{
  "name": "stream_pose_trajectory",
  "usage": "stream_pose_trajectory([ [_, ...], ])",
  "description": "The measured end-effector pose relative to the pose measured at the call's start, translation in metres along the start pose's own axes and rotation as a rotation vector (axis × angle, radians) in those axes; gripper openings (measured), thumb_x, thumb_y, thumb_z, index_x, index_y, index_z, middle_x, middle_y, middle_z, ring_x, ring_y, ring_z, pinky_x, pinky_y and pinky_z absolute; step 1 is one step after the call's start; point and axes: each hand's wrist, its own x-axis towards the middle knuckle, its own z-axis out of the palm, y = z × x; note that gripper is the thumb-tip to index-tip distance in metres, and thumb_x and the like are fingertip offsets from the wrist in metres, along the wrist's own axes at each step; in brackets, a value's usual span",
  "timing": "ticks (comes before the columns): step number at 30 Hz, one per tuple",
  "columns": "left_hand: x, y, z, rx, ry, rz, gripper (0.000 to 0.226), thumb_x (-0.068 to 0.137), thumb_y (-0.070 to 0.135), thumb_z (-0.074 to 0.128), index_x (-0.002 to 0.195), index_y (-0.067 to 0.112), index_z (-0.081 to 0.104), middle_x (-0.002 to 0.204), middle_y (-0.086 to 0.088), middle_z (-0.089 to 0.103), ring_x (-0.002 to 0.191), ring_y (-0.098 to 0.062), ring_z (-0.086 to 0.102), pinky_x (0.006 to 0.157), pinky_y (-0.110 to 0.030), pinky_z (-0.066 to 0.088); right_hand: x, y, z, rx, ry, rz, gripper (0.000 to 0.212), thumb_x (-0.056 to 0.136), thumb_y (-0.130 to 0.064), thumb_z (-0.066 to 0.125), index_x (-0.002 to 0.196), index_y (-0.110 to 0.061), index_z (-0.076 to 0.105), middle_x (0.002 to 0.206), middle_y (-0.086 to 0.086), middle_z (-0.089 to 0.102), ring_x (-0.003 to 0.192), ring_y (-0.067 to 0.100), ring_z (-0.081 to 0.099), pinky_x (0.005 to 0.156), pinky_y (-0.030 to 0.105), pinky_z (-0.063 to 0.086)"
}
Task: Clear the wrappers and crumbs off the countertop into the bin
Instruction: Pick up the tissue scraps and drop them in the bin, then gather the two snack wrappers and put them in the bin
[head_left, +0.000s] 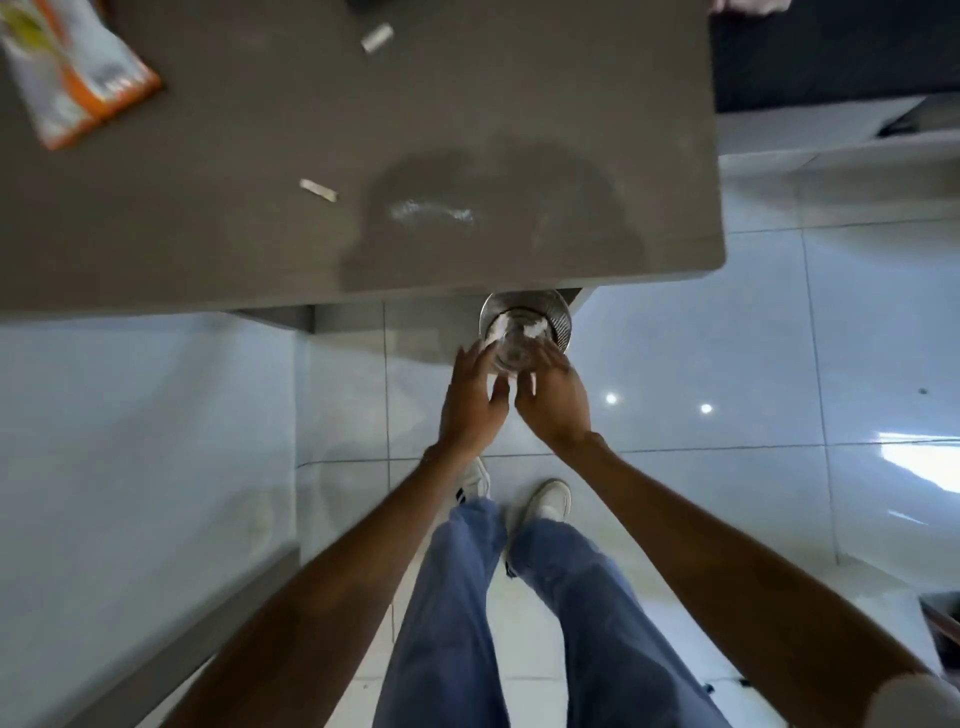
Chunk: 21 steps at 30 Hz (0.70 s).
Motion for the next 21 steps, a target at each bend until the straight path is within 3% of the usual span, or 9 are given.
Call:
stream_pose_trajectory([
  [2, -0.053, 0.024, -0.043, 0.186, 0.204, 0.164, 0.046, 0.100, 0.017, 0.063, 0.146, 0.014, 0.056, 0.160, -0.010, 0.048, 0.155, -0.033, 0.035, 0.121, -0.042, 0.042, -0.034, -0.041, -0.038, -0.163, -0.009, -0.303, 0.045, 0.091, -0.012, 0.045, 0.131, -0.014, 0.066, 0.141, 0.007, 0.064, 0.139, 0.029, 0.053, 0.113, 0.047, 0.046],
  [4, -0.084, 0.046, -0.088, 0.245, 0.416, 0.237, 0.045, 0.096, 0.014, 0.065, 0.141, 0.015, 0.059, 0.157, -0.011, 0.051, 0.152, -0.034, 0.040, 0.120, -0.041, 0.041, -0.044, -0.082, -0.067, -0.183, 0.102, -0.543, 0.042, 0.087, -0.013, 0.048, 0.124, -0.016, 0.068, 0.138, 0.007, 0.065, 0.135, 0.032, 0.055, 0.110, 0.048, 0.047],
  [7, -0.087, 0.067, -0.157, 0.287, 0.656, 0.286, 0.052, 0.089, 0.008, 0.059, 0.141, 0.014, 0.055, 0.156, -0.015, 0.048, 0.151, -0.038, 0.039, 0.119, -0.048, 0.041, -0.021, -0.140, -0.099, -0.213, 0.273, -0.731, 0.050, 0.082, -0.012, 0.056, 0.132, -0.019, 0.060, 0.152, 0.010, 0.052, 0.142, 0.035, 0.044, 0.112, 0.051, 0.038],
  [10, -0.050, 0.080, -0.227, 0.412, 0.714, 0.228, 0.062, 0.091, 0.020, 0.059, 0.152, 0.010, 0.047, 0.164, -0.023, 0.036, 0.155, -0.047, 0.026, 0.124, -0.056, 0.031, 0.044, -0.201, -0.124, -0.371, 0.276, -0.654, 0.061, 0.092, -0.024, 0.053, 0.152, -0.023, 0.040, 0.167, 0.010, 0.028, 0.155, 0.035, 0.025, 0.121, 0.057, 0.027],
  [16, 0.058, 0.077, -0.339, 0.568, 0.661, -0.089, 0.070, 0.100, 0.052, 0.038, 0.162, 0.022, 0.032, 0.171, -0.021, 0.022, 0.158, -0.048, 0.016, 0.126, -0.063, 0.016, 0.177, -0.291, -0.142, -0.487, 0.181, -0.364, 0.068, 0.099, -0.040, 0.045, 0.161, -0.020, 0.026, 0.172, 0.010, 0.006, 0.159, 0.037, 0.001, 0.124, 0.064, 0.010],
  [21, 0.149, 0.049, -0.400, 0.404, 0.644, -0.246, 0.077, 0.098, 0.058, 0.047, 0.165, 0.037, 0.015, 0.175, -0.016, 0.001, 0.159, -0.051, -0.002, 0.121, -0.075, 0.005, 0.271, -0.326, -0.131, -0.489, 0.110, -0.165, 0.063, 0.105, -0.046, 0.037, 0.162, -0.031, 0.015, 0.172, 0.009, -0.008, 0.157, 0.042, -0.007, 0.122, 0.067, 0.006],
])
